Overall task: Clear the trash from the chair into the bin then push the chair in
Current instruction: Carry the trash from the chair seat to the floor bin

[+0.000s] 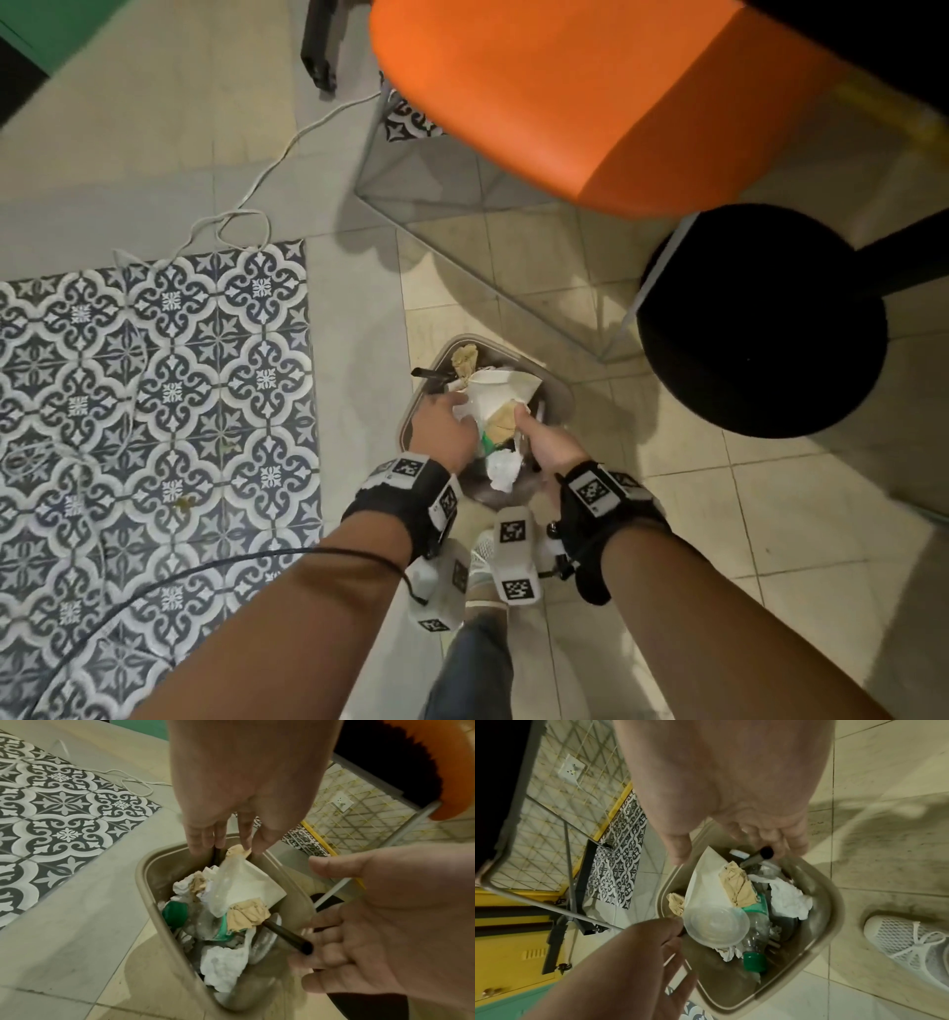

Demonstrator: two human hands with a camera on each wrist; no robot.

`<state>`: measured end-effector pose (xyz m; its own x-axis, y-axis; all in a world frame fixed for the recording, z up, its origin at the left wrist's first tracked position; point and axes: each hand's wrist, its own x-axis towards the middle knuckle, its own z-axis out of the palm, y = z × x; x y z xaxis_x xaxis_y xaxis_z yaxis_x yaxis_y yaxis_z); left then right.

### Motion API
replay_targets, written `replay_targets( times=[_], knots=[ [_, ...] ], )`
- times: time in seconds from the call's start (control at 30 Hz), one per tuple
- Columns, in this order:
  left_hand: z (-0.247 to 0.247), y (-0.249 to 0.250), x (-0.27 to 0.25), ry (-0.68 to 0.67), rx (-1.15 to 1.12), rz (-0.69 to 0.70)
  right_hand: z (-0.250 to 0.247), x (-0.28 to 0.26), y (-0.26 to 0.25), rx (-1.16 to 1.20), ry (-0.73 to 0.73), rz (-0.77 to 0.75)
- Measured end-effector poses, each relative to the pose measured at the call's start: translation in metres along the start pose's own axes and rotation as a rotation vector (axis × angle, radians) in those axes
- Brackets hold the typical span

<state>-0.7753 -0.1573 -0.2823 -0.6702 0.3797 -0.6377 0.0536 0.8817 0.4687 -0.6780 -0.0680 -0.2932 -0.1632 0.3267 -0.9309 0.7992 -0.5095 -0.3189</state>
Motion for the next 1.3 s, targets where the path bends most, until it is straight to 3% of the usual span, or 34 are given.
replay_targets(
  times=[0.13,0.37,0.47,0.63,0.83,0.97,1.03,1.17,1.3],
  knots=[
    [0.005,0.031,-0.041,0.084,-0.044,0.144,-0.039,-0.04,0.013,-0.01,0.05,-0.056],
    [0.084,0.113,-0.16,-0.054,-0.063,0.395,-0.172,-0.124,0.104,0.177,0.172,-0.17],
    [0.144,0.154,-0.234,-0.212,-0.095,0.421,-0.246,-0.163,0.178,0.359,0.308,-0.179],
    [0.268,0.201,-0.359,-0.438,0.001,0.597,-0.366,-0.238,0.323,0.675,0.579,-0.218],
    [0.396,0.245,-0.498,-0.622,0.089,0.694,-0.482,-0.315,0.484,0.549,0.864,-0.147],
    [0.451,0.264,-0.55,-0.66,0.198,0.729,-0.539,-0.347,0.573,0.467,1.204,-0.083],
    [0.477,0.272,-0.56,-0.623,0.346,0.874,-0.56,-0.353,0.606,0.455,1.323,0.011],
    [0.524,0.304,-0.572,-0.535,0.617,1.308,-0.609,-0.352,0.651,0.328,1.407,0.184],
    [0.569,0.334,-0.579,-0.517,0.881,1.544,-0.645,-0.336,0.677,0.399,1.241,0.306]
  ],
)
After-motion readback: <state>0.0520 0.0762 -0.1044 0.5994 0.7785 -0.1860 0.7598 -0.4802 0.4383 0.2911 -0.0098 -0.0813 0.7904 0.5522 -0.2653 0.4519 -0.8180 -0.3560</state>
